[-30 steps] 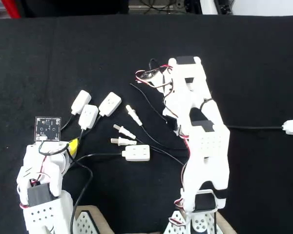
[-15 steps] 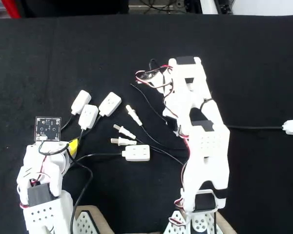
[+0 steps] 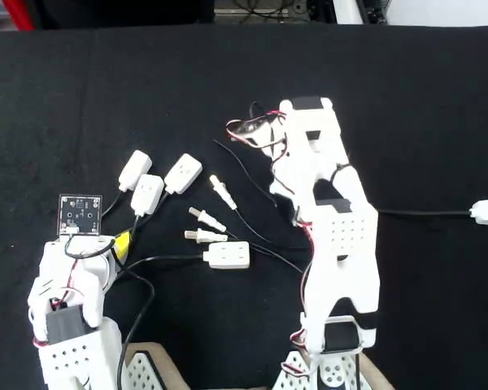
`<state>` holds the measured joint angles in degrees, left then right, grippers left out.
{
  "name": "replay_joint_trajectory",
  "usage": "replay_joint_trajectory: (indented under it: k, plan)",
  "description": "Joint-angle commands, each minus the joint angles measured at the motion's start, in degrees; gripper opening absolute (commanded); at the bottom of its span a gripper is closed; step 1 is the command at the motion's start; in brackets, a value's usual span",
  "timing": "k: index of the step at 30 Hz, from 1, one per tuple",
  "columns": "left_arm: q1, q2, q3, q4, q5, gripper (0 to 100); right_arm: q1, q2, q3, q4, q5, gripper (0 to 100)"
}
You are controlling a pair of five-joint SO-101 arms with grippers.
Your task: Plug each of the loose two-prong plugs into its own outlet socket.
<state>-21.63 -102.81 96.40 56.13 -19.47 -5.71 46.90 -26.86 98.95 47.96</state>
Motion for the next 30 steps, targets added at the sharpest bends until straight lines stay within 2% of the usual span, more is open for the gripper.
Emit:
replay_joint_trajectory:
  k: [1, 7, 15, 20, 26, 30]
  plan:
    - [-0.04, -0.44, 1.01, 0.26, -0.70, 32, 0.44, -0.22, -4.18, 1.93, -5.54, 1.2]
    - [-0.04, -0.44, 1.01, 0.26, -0.70, 32, 1.58, -8.66, -2.68, 1.85, -12.92, 1.2]
    - [-0.04, -0.44, 1.01, 0.26, -0.70, 32, -0.62, -40.22, 14.37, -3.25, -19.25, 1.2]
    - [0.04, -0.44, 1.01, 0.26, -0.62, 32, -4.04, -61.41, 33.19, -14.86, -23.91, 1.2]
    - [0.48, -0.44, 1.01, 0.35, -0.35, 32, -16.26, -84.00, 58.24, -33.85, -29.19, 1.2]
    - [5.85, -0.53, 1.01, 2.64, -0.35, 32, -22.24, -96.22, 75.03, -51.34, -30.24, 1.2]
